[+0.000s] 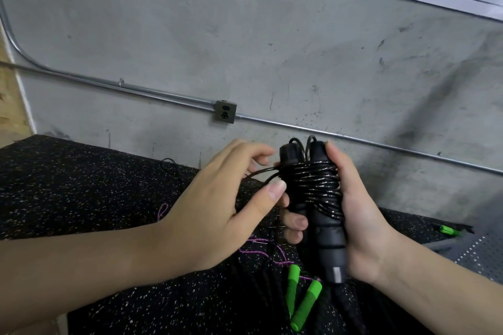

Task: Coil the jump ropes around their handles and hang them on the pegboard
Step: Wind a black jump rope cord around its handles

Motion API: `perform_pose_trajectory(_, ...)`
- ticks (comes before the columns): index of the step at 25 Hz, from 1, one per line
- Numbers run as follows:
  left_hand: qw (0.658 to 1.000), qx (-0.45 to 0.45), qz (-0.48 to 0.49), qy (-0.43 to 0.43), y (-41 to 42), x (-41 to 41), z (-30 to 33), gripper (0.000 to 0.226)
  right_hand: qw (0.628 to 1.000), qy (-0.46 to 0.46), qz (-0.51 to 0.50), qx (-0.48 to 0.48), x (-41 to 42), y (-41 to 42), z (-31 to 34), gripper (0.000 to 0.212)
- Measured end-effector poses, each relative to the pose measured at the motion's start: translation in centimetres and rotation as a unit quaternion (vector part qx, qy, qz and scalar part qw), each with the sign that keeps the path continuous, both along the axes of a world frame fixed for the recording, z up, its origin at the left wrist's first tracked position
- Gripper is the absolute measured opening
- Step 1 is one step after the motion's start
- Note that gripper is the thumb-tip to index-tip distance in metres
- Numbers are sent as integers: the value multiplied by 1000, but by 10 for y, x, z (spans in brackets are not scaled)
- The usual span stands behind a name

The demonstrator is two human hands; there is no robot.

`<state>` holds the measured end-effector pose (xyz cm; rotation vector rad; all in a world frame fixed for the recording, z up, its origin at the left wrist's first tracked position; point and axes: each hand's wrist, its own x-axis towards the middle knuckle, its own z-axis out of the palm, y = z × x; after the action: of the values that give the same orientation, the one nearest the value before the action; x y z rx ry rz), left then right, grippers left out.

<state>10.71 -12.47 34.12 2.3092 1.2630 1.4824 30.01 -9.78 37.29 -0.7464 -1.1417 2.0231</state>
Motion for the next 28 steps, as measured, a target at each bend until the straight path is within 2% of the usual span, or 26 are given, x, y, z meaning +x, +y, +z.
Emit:
perform_pose_trajectory(3,989,-131,20,-68,3,-2,-1,49,999,41,-11,-14,7,8,3,57)
perform_pose_trajectory(7,972,-182,29,-146,5,2,0,50,999,51,-13,-11,12,13,1,56)
perform_pose_trajectory(10,959,-183,23,-214,8,0,4,42,999,27,-24,6,12,17,1,55)
perform_pose_trajectory(15,956,-92,0,-280,15,1,20,41,999,-29,-30,13,-2,16,3,57)
perform_pose_trajectory(17,963,-33,-24,-266,18,2,23,34,999,-43,-23,8,-9,13,6,59)
perform_pose_trajectory(19,977,29,-37,-207,21,3,21,41,999,-50,-21,4,-14,8,11,57)
perform_pose_trajectory(22,990,124,-41,-49,26,4,15,47,999,-45,-29,-1,-19,0,17,59)
perform_pose_trajectory(24,984,166,-28,50,29,1,11,49,999,-35,-35,0,-19,-2,15,58)
perform_pose_trajectory(26,986,157,-21,49,31,-1,8,48,999,-24,-40,-10,-17,0,8,58)
perform_pose_trajectory(28,994,97,-45,-16,31,-2,7,46,998,-22,-46,-22,-13,3,3,58)
